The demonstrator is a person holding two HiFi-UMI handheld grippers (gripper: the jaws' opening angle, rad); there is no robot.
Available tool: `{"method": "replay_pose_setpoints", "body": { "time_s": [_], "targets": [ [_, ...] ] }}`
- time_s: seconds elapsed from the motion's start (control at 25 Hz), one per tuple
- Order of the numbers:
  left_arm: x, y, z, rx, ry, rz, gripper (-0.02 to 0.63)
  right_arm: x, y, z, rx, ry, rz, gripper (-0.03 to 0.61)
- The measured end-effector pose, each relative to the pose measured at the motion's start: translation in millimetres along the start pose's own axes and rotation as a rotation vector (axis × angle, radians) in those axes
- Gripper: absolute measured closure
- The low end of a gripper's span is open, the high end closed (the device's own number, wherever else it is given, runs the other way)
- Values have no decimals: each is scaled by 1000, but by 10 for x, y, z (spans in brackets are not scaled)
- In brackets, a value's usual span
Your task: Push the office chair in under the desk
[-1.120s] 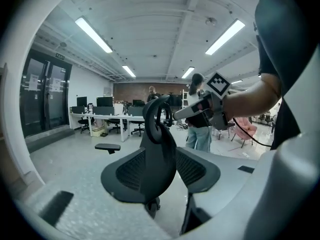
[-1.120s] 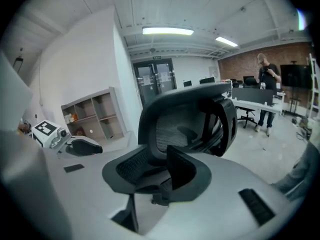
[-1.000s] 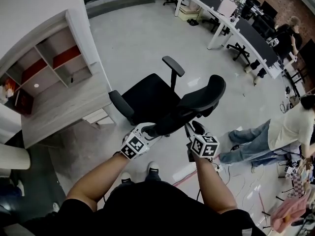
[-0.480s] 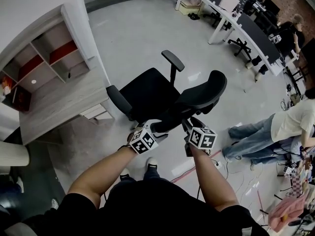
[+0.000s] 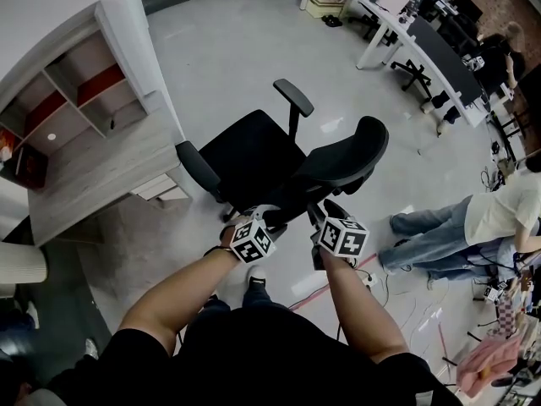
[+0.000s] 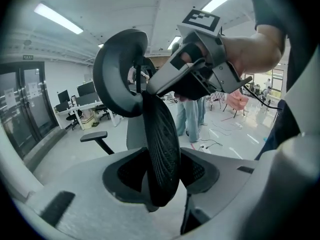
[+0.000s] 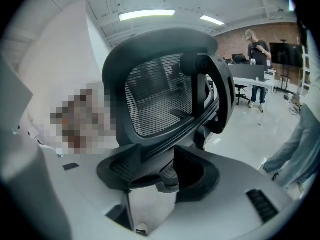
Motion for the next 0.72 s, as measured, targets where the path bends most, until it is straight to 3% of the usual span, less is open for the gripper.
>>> {"method": "replay_pose_setpoints", "body": {
  "time_s": [0.2,0.44,0.56,0.72],
  "targets": [
    [32,-14,13,9,6,2,453,45,-16,42,65,20,-12,357],
    [41,-6,55,14,10,-21,476,-5,-20,101,60,30,7,351],
    [35,-27,57,7,18,-26,482,-150,-23,168,14,22,45,351],
    [34,-31,67,0,21,-34,485,-459,161,411,-123,-50,144,351]
  ]
}}
Point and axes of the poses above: the fingertips, and each gripper's own axes: x forward along the fingers, z to its right, y out of its top, the point moved 4 cm from there along -x, backward along the fingers, and after that the axes turned 3 degrees about -x, right-handed, at the moved point
